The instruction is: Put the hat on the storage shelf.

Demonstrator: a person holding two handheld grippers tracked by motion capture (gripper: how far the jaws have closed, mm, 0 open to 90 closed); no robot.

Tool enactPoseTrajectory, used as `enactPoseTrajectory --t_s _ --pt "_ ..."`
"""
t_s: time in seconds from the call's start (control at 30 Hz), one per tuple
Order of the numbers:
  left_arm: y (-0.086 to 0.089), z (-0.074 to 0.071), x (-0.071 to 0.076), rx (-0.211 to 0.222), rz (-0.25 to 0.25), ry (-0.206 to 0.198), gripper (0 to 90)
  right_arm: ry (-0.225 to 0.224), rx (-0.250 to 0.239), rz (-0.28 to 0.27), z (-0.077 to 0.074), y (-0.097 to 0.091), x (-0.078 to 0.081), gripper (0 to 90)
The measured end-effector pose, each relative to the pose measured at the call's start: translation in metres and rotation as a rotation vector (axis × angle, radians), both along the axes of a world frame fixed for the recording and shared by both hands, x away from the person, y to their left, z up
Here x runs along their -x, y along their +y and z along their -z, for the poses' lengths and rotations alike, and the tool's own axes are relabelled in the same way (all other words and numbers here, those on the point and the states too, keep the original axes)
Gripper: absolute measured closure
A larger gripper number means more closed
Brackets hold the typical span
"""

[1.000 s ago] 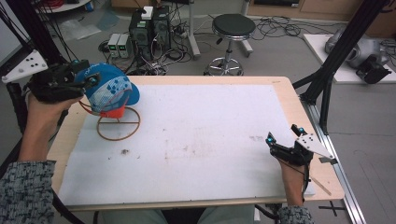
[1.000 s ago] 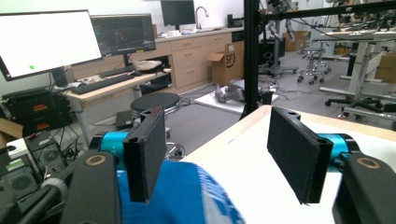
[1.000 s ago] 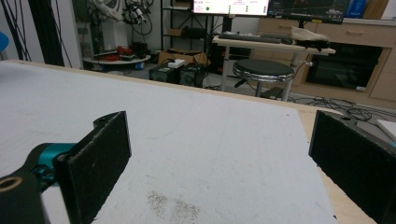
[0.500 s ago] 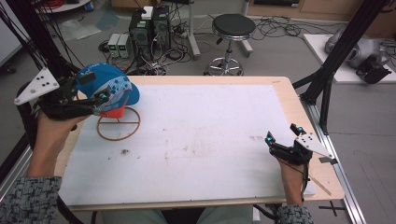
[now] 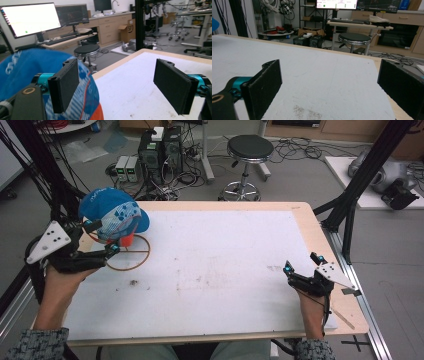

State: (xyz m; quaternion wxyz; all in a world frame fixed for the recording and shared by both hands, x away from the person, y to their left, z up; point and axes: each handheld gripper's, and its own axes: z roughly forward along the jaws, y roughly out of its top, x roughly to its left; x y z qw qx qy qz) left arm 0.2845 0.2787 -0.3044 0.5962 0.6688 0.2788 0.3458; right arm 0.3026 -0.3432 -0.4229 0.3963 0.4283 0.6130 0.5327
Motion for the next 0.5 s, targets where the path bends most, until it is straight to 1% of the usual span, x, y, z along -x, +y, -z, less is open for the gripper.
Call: enactPoseTrajectory --t_s 0.03,0.07,0.1,0.23,0.3,0.37,0.43,0.47,0.5 --pt "0.000 0.000 0.000 0.000 0.000 0.000 21.0 -0.004 0.005 0.001 0.000 -0.001 0.000 4.6" --pt "0.000 0.008 0.003 0.005 -0.020 0.013 21.0 -0.006 0.006 0.000 0.000 -0.001 0.000 4.6" --pt "0.000 0.008 0.003 0.005 -0.020 0.013 20.9 -0.003 0.004 -0.002 0.000 0.000 0.000 4.6" --pt "0.001 0.021 0.006 0.010 -0.039 0.029 21.0 -0.004 0.006 -0.002 0.000 0.000 -0.001 4.6" --pt "0.002 0.027 0.007 0.020 -0.052 0.033 21.0 -0.003 0.004 -0.002 0.000 0.000 -0.001 4.6" --pt "0.002 0.034 0.008 0.013 -0.060 0.038 21.0 -0.004 0.004 0.000 0.000 0.000 -0.001 4.6" --pt "0.003 0.041 0.009 0.028 -0.062 0.046 21.2 -0.001 0.004 -0.002 0.000 0.000 -0.001 4.6" --pt "0.002 0.047 0.010 0.011 -0.079 0.051 21.2 -0.003 0.005 -0.003 0.000 0.000 -0.001 4.6" --pt "0.002 0.047 0.010 0.011 -0.079 0.051 21.3 -0.003 0.005 -0.003 0.000 0.000 -0.001 4.6"
